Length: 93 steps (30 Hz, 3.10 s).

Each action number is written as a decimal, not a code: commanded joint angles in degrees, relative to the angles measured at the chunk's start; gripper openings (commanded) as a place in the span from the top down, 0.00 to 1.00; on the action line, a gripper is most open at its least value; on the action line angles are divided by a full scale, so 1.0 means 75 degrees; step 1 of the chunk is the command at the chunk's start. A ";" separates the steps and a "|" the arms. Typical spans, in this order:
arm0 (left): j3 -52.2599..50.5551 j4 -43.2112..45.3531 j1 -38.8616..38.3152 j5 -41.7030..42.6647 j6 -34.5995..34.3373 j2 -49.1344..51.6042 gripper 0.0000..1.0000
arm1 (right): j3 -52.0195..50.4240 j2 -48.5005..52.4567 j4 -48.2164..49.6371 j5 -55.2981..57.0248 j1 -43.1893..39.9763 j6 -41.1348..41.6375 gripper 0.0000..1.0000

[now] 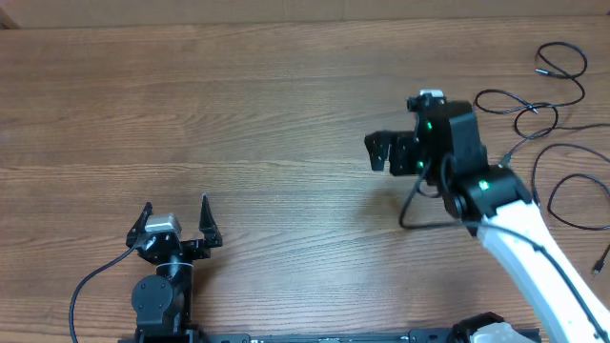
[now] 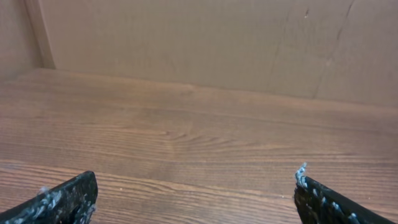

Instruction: Untangle cables

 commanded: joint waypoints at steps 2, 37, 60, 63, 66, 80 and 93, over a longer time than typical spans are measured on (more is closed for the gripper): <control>-0.0029 0.0012 0.0052 0.0015 0.0140 -0.0079 0.00 | -0.1043 -0.1274 0.1247 -0.0029 0.0015 -0.0070 0.00; -0.0029 0.0012 0.0052 0.0015 0.0140 -0.0079 0.00 | -0.6985 -0.7114 0.6327 0.1279 -0.0009 -0.0236 0.00; -0.0029 0.0012 0.0052 0.0015 0.0137 -0.0079 0.00 | -0.7230 -0.9466 0.3110 0.0487 -0.1658 -0.0204 0.00; -0.0029 0.0012 0.0052 0.0015 0.0137 -0.0079 0.00 | -0.7230 -0.9466 0.3110 0.0434 -0.1923 -0.0210 0.00; -0.0029 0.0012 0.0052 0.0015 0.0140 -0.0079 0.00 | -0.7230 -0.9466 0.3115 0.0256 -0.2247 -0.0309 0.00; -0.0029 0.0012 0.0052 0.0015 0.0140 -0.0079 0.00 | -0.7230 -0.9468 0.3223 -0.0976 -0.3258 -0.2037 0.00; -0.0029 0.0012 0.0052 0.0015 0.0140 -0.0079 0.00 | -0.7224 -0.9468 0.3165 -0.0554 -0.3258 -0.1976 0.00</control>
